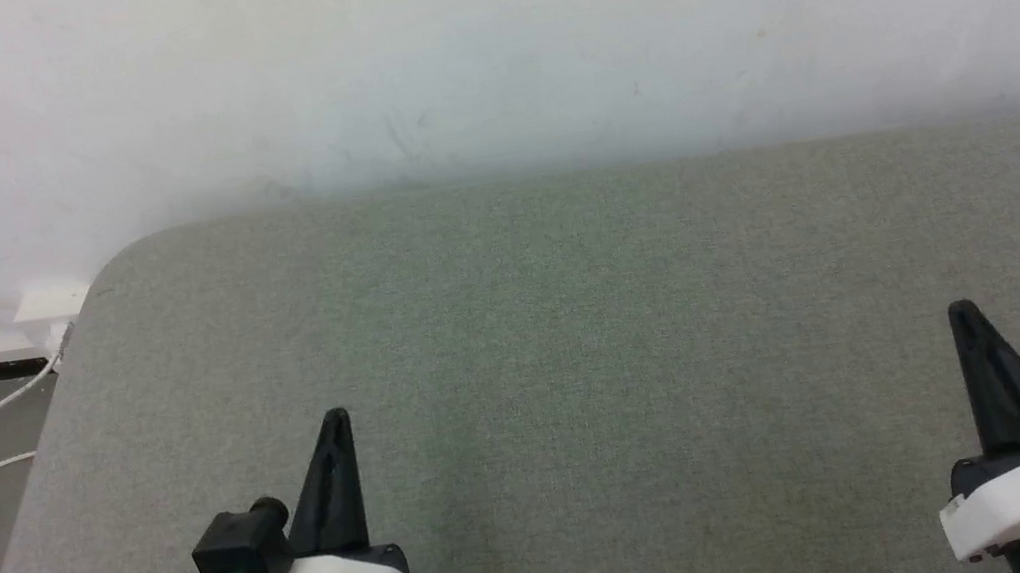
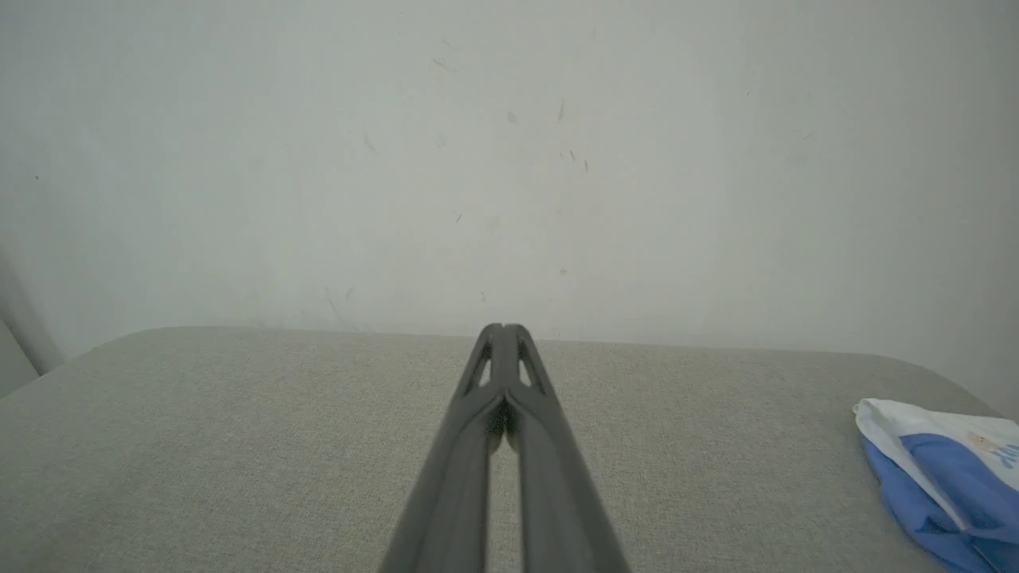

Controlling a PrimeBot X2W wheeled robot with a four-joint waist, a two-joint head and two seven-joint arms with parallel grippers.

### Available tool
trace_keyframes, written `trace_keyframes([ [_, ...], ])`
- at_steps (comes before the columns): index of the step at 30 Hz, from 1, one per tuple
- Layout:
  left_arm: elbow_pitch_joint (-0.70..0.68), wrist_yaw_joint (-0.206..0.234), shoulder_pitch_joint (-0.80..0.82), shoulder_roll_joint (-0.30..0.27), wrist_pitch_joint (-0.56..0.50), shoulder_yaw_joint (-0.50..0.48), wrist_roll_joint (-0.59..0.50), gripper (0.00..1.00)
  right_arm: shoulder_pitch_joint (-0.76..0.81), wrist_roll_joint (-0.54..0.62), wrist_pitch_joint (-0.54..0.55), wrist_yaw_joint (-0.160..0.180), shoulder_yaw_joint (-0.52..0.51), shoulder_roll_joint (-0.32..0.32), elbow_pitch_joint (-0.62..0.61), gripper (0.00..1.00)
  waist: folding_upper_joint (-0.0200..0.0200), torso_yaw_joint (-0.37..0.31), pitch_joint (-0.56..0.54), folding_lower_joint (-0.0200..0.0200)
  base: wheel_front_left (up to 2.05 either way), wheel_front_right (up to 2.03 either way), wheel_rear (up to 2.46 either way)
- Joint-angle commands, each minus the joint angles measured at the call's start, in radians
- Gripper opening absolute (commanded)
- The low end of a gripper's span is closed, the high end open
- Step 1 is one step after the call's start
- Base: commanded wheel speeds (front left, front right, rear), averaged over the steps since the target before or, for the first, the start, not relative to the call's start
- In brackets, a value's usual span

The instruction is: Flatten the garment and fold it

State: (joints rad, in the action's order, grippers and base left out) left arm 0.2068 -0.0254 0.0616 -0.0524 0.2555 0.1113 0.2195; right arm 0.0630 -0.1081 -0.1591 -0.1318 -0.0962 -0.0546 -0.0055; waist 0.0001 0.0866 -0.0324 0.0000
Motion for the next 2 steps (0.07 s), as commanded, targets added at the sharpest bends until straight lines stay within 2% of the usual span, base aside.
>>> trace_keyframes([
  [1, 0.0, 0.0, 0.0, 0.0, 0.0, 0.0, 0.0, 0.0, 0.0, 0.0, 0.0, 0.0, 0.0, 0.0, 0.0, 0.0, -0.0001, 0.0, 0.0, 0.0, 0.0, 0.0, 0.0],
  [2, 0.0, 0.0, 0.0, 0.0, 0.0, 0.0, 0.0, 0.0, 0.0, 0.0, 0.0, 0.0, 0.0, 0.0, 0.0, 0.0, -0.0001, 0.0, 0.0, 0.0, 0.0, 0.0, 0.0],
])
